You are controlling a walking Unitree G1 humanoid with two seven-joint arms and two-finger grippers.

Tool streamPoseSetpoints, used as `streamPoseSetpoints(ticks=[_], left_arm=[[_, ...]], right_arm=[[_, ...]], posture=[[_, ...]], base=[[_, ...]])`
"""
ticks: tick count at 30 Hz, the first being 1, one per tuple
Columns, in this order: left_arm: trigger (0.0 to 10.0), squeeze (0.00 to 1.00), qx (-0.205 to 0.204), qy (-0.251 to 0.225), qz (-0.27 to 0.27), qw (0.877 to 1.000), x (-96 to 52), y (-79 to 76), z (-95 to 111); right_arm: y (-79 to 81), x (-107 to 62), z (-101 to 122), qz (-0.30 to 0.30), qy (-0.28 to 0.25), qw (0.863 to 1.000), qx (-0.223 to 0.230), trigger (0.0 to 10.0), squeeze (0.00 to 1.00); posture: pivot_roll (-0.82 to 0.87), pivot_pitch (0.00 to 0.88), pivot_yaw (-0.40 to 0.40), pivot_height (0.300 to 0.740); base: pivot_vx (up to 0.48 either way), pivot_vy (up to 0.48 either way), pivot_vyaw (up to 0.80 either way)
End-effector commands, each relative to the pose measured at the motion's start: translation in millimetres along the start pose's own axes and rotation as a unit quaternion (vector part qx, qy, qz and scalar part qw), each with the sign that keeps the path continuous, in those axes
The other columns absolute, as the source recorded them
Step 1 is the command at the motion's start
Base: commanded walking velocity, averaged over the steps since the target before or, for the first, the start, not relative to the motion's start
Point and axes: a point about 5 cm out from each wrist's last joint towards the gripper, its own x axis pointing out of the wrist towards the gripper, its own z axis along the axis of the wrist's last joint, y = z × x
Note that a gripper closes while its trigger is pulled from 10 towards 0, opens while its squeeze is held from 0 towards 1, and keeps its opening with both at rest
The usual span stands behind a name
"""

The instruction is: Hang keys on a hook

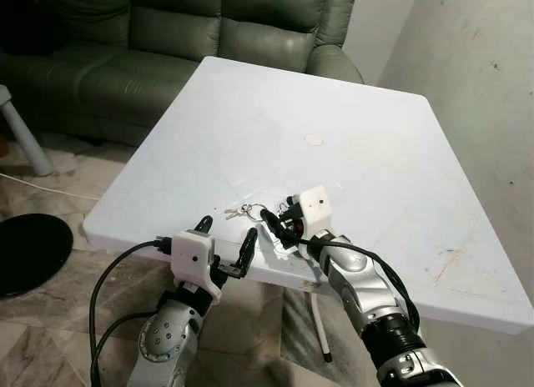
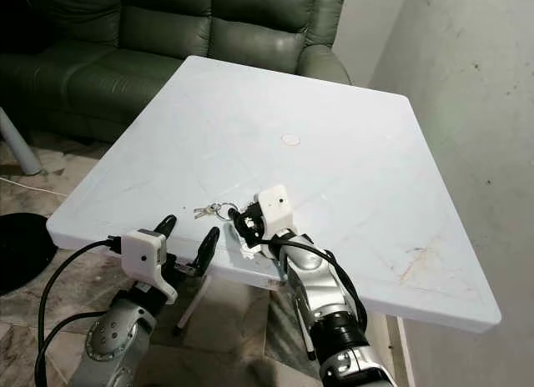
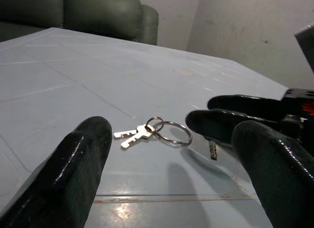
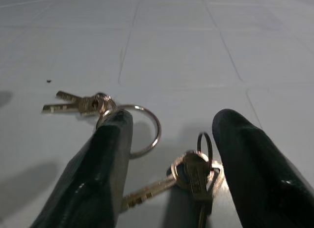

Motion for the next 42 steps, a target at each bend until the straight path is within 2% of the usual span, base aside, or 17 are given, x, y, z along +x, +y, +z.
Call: streamPoseSetpoints(ticks=[1,6,10,12,15,16,23,24,25,27,30,33,34,35,40,41,42], left_arm=[[10.0,0.00,0.001,-0.002,-0.004,1.000,0.0,-4.8,2.4],[10.0,0.00,0.001,-0.001,-0.003,1.000,-1.0,-5.6,2.5],[10.0,0.00,0.001,0.000,-0.002,1.000,-1.6,-5.8,2.3],[10.0,0.00,0.000,-0.001,-0.001,1.000,-1.8,-6.0,2.5],[10.0,0.00,-0.001,-0.001,0.000,1.000,-2.6,-6.5,2.7],[10.0,0.00,-0.001,-0.001,0.002,1.000,-3.1,-6.7,2.6],[10.0,0.00,-0.003,0.001,0.005,1.000,-4.5,-7.4,2.3],[10.0,0.00,-0.003,0.001,0.005,1.000,-4.6,-7.4,2.4],[10.0,0.00,-0.003,0.001,0.006,1.000,-5.0,-7.2,2.4],[10.0,0.00,-0.003,0.001,0.008,1.000,-5.4,-7.0,2.5],[10.0,0.00,-0.003,0.001,0.008,1.000,-6.0,-7.1,2.5],[10.0,0.00,-0.003,0.002,0.009,1.000,-6.1,-7.3,2.5],[10.0,0.00,-0.003,0.002,0.009,1.000,-6.1,-7.3,2.5],[10.0,0.00,-0.003,0.002,0.009,1.000,-6.2,-7.6,2.6],[10.0,0.00,-0.003,0.002,0.009,1.000,-6.1,-8.1,2.8],[10.0,0.00,-0.003,0.002,0.009,1.000,-6.1,-8.2,2.7],[10.0,0.00,-0.004,0.003,0.009,1.000,-6.1,-8.2,2.6]], right_arm=[[-4.3,1.5,5.6,-0.010,-0.001,1.000,-0.010,1.8,0.00],[-4.2,2.3,5.9,-0.017,0.001,1.000,-0.014,0.4,0.00],[-4.5,2.9,5.1,-0.020,0.006,1.000,-0.018,0.8,0.00],[-4.8,3.0,4.1,-0.022,0.009,1.000,-0.018,1.2,0.00],[-5.2,2.5,2.7,-0.023,0.014,0.999,-0.020,2.7,0.00],[-5.5,2.3,1.7,-0.024,0.017,0.999,-0.019,3.7,0.00],[-6.0,2.0,0.4,-0.027,0.021,0.999,-0.022,3.6,0.00],[-6.1,2.0,0.5,-0.028,0.021,0.999,-0.025,4.2,0.00],[-5.9,2.3,0.6,-0.029,0.021,0.999,-0.026,5.7,0.00],[-5.8,2.9,1.0,-0.030,0.020,0.999,-0.026,4.6,0.00],[-6.1,2.9,1.4,-0.032,0.019,0.999,-0.028,4.3,0.00],[-7.1,3.0,1.2,-0.035,0.020,0.999,-0.030,5.6,0.00],[-7.5,3.1,1.5,-0.037,0.019,0.999,-0.032,9.5,0.00],[-8.2,3.2,1.5,-0.039,0.019,0.998,-0.033,10.0,0.00],[-9.0,3.5,1.3,-0.042,0.021,0.998,-0.035,10.0,0.00],[-9.0,3.6,1.8,-0.045,0.019,0.998,-0.036,8.9,0.00],[-8.9,3.6,1.8,-0.045,0.018,0.998,-0.036,8.9,0.00]], posture=[[0.14,0.053,-0.155,0.702],[0.14,0.056,-0.157,0.702],[0.14,0.057,-0.157,0.702],[0.15,0.062,-0.158,0.702],[0.15,0.068,-0.161,0.702],[0.15,0.068,-0.161,0.702],[0.15,0.075,-0.165,0.702],[0.15,0.075,-0.165,0.702],[0.15,0.077,-0.165,0.702],[0.15,0.078,-0.166,0.702],[0.15,0.079,-0.165,0.702],[0.15,0.079,-0.165,0.702],[0.15,0.080,-0.165,0.702],[0.15,0.082,-0.164,0.702],[0.15,0.082,-0.164,0.702],[0.15,0.084,-0.164,0.702],[0.15,0.084,-0.164,0.702]], base=[[0.000,0.000,0.00],[0.000,0.000,0.00],[0.000,0.000,0.00],[0.000,0.000,0.00],[0.000,0.000,0.00],[0.000,0.000,0.00],[0.000,0.000,0.00],[0.000,0.000,0.00],[0.000,0.000,0.00],[0.000,0.000,0.00],[0.000,0.000,0.00],[0.000,0.000,0.00],[0.000,0.000,0.00],[0.000,0.000,0.00],[0.000,0.000,0.00],[0.000,0.000,0.00],[0.000,0.000,0.00]])
